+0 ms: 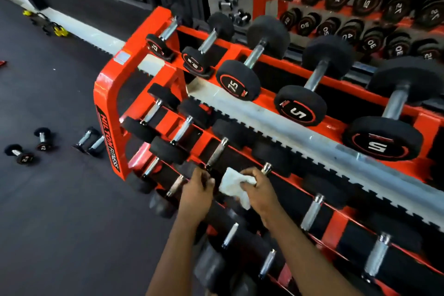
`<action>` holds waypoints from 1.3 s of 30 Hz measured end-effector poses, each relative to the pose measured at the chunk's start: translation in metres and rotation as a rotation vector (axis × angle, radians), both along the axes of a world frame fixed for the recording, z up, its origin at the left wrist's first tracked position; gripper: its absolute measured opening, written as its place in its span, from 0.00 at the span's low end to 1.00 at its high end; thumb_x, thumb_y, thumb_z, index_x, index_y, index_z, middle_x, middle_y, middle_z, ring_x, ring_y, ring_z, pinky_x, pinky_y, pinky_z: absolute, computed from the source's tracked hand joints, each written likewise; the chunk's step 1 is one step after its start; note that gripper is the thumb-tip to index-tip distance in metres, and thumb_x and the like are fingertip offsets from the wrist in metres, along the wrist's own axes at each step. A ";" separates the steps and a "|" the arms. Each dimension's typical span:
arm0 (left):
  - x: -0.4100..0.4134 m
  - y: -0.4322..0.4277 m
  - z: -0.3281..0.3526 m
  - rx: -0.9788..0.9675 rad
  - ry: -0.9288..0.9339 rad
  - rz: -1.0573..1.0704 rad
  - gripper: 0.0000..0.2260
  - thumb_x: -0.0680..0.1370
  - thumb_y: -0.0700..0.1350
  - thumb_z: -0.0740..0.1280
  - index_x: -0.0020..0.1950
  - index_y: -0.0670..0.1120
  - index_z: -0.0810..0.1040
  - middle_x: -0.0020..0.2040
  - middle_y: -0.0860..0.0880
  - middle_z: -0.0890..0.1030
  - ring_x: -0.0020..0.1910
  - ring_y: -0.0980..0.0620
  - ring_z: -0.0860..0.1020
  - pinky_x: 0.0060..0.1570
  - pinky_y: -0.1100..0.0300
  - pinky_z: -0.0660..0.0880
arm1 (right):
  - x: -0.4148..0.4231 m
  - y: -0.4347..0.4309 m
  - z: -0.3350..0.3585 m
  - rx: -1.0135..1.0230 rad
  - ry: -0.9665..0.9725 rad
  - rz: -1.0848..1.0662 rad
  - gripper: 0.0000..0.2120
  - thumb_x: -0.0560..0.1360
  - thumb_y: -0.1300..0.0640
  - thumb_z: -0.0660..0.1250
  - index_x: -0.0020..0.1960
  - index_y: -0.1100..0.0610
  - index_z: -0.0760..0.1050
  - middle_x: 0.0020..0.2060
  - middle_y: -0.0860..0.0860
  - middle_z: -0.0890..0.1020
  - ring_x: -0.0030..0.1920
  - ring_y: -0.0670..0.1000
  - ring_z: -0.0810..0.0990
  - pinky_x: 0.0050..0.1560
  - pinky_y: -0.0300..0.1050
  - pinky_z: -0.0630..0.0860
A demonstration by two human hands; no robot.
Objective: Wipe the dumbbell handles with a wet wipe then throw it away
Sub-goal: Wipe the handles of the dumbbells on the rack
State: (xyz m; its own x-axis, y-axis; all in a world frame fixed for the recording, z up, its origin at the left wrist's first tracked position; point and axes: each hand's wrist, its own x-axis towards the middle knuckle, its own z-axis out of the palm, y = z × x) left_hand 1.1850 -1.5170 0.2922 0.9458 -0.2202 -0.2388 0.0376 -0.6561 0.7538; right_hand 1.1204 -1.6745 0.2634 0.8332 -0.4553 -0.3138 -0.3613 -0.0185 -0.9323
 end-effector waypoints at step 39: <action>-0.015 -0.061 -0.195 0.389 0.379 -0.437 0.67 0.65 0.59 0.81 0.80 0.45 0.31 0.82 0.47 0.34 0.81 0.48 0.37 0.80 0.45 0.42 | 0.021 -0.083 -0.198 -1.471 0.175 1.313 0.19 0.72 0.54 0.62 0.60 0.52 0.81 0.56 0.48 0.84 0.61 0.47 0.79 0.73 0.45 0.58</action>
State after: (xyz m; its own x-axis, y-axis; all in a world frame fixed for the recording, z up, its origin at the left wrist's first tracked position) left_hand 1.1702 -1.5780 0.0975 0.6254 -0.3931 -0.6741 -0.0775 -0.8908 0.4477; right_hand 1.1419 -1.7574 0.0653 0.8217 0.3669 -0.4362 0.4442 -0.8918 0.0865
